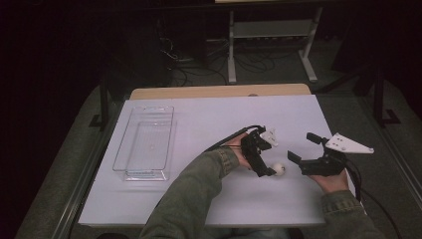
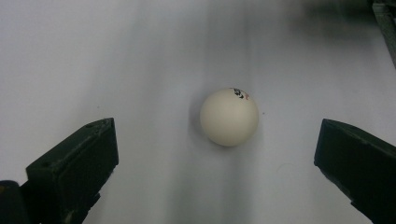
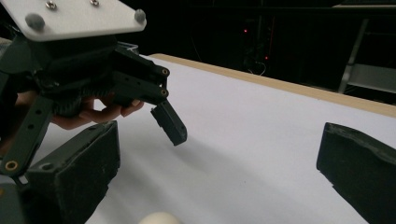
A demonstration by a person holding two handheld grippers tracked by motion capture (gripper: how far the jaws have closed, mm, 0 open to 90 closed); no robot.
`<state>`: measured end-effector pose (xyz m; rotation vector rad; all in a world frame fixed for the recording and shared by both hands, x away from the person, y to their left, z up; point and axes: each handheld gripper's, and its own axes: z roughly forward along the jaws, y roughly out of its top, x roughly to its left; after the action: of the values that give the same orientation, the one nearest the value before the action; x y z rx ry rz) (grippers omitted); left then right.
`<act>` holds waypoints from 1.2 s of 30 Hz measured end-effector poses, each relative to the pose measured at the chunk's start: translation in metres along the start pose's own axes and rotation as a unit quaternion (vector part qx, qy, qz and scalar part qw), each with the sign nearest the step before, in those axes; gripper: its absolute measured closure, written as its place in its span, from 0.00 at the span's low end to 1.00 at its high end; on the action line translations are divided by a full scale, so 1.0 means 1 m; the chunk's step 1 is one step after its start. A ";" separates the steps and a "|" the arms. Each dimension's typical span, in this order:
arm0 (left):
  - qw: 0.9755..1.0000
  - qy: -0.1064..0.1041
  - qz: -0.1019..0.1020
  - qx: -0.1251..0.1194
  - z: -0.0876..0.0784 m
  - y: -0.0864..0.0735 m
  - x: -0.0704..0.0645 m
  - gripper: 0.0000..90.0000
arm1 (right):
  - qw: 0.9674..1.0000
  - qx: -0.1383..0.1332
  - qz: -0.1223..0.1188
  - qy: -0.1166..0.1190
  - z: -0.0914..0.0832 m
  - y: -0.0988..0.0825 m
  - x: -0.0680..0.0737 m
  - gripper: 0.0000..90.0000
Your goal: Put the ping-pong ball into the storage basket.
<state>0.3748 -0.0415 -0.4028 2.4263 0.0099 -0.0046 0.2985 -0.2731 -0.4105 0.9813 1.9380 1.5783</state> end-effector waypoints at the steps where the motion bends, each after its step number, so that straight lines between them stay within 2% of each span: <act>1: 1.000 0.000 0.000 0.001 0.001 0.000 0.000 0.00 | 1.000 -0.001 0.001 -0.001 0.000 0.000 0.000 0.00; 16: 1.000 -0.021 0.000 0.010 0.020 -0.002 -0.002 0.00 | 1.000 -0.004 0.003 -0.001 0.000 0.001 -0.001 0.00; 24: 1.000 -0.017 -0.002 0.004 0.025 -0.002 -0.002 0.00 | 1.000 -0.007 0.012 -0.005 -0.002 0.001 -0.003 0.00; 36: 1.000 -0.016 -0.019 -0.006 0.033 -0.004 0.002 0.00 | 1.000 -0.009 0.016 -0.007 -0.003 0.000 -0.004 0.00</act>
<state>0.3769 -0.0600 -0.4301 2.4126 0.0427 -0.0599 0.2990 -0.2786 -0.4097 1.0192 1.9047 1.5982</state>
